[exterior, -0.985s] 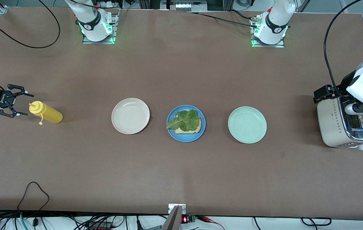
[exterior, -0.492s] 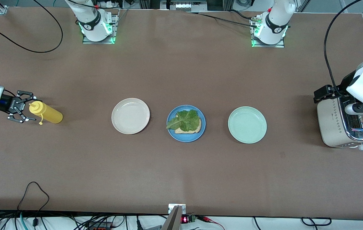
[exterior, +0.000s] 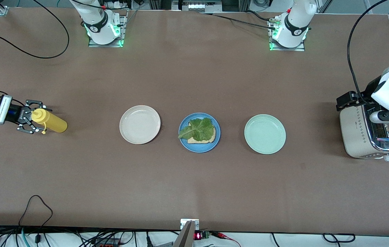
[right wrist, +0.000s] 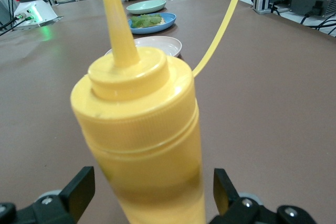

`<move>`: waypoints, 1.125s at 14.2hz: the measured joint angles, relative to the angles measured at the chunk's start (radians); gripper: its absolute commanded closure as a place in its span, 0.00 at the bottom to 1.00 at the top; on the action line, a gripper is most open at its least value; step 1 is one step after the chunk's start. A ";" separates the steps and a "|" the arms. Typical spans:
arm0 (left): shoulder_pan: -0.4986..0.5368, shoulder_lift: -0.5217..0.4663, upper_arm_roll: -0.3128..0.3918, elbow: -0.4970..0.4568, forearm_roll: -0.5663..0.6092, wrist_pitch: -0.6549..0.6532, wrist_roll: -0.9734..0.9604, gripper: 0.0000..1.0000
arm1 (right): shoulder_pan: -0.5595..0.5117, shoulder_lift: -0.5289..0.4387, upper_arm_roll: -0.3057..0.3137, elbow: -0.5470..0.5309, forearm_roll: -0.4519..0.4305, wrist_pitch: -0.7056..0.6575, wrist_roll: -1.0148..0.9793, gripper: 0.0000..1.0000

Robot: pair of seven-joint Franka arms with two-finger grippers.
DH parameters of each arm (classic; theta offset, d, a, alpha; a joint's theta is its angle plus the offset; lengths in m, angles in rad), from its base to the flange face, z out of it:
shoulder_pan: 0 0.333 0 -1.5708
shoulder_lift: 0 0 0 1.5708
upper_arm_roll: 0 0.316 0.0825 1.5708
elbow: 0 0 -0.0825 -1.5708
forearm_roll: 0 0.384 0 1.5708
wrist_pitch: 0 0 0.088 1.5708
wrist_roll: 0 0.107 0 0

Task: Make sandwich in blue plate with both arms
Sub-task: 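Grasp the yellow squeeze bottle with the right gripper and lift it, then squeeze the bottle over the lettuce while the left gripper grasps bread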

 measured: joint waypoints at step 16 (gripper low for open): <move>0.072 0.023 0.021 0.000 -0.006 0.019 0.057 0.00 | 0.325 -0.208 0.040 0.043 -0.200 0.201 0.341 1.00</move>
